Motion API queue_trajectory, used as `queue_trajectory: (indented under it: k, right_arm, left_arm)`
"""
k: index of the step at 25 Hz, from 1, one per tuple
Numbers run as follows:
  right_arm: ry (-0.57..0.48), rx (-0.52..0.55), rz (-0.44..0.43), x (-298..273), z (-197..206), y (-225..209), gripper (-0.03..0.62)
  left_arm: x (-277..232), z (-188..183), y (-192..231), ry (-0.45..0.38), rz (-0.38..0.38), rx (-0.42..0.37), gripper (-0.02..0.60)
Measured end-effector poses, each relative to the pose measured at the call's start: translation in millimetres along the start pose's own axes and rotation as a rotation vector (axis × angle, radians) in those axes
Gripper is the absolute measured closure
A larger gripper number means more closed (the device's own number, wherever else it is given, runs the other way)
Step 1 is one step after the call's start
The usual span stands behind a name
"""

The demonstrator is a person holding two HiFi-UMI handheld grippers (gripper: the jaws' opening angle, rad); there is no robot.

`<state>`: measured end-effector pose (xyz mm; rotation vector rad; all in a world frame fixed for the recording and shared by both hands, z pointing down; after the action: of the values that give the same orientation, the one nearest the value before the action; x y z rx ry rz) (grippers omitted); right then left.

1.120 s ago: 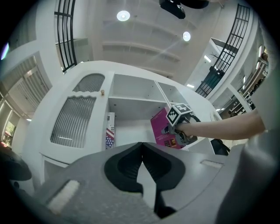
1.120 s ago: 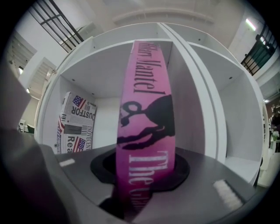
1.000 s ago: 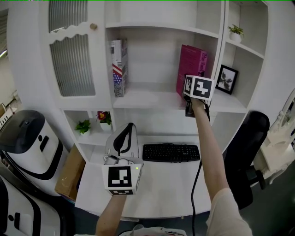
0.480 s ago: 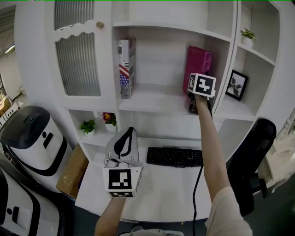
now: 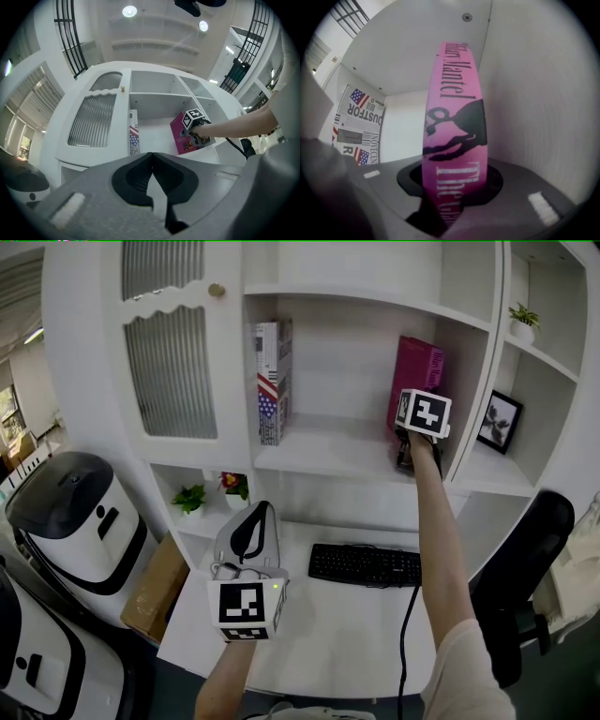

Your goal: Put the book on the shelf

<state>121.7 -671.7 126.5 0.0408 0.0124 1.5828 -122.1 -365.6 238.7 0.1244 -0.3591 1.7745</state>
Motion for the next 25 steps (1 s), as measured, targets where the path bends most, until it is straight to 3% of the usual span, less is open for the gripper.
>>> queue_trajectory:
  k: [9,12,14,15,25]
  right_arm:
    - [0.005,-0.001,-0.028,-1.8,1.4,2.7,0.448]
    - [-0.02,-0.004,-0.074,6.2,1.0,6.9,0.441]
    - [-0.06,-0.022,-0.114,12.8,0.2,10.3,0.341]
    - [-0.082,-0.03,-0.119,16.0,-0.9,10.1,0.324]
    - [-0.268,0.049,-0.103,101.3,-13.8,10.0,0.282]
  left_arm:
    - [-5.9,-5.9,4.5,-0.031,0.002,0.023,0.583]
    - [-3.8,-4.6,7.6,-0.035,0.001,0.04,0.583]
    - [0.5,-4.5,11.8,-0.043,-0.011,0.044,0.583]
    - [2.5,-5.2,13.7,-0.046,-0.018,0.043,0.583]
    - [11.1,-26.0,11.7,-0.094,-0.005,0.025,0.583]
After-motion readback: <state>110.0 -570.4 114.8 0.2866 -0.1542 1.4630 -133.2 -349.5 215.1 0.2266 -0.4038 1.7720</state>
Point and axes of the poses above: the fingertips, and each gripper's own axes: x backward along the fingers, y to its left, z out of its underside, the point moved 1 cm from there along x, backward along the fingers, and after that the axes turned 10 degrees about z, right-handed, at the moved point
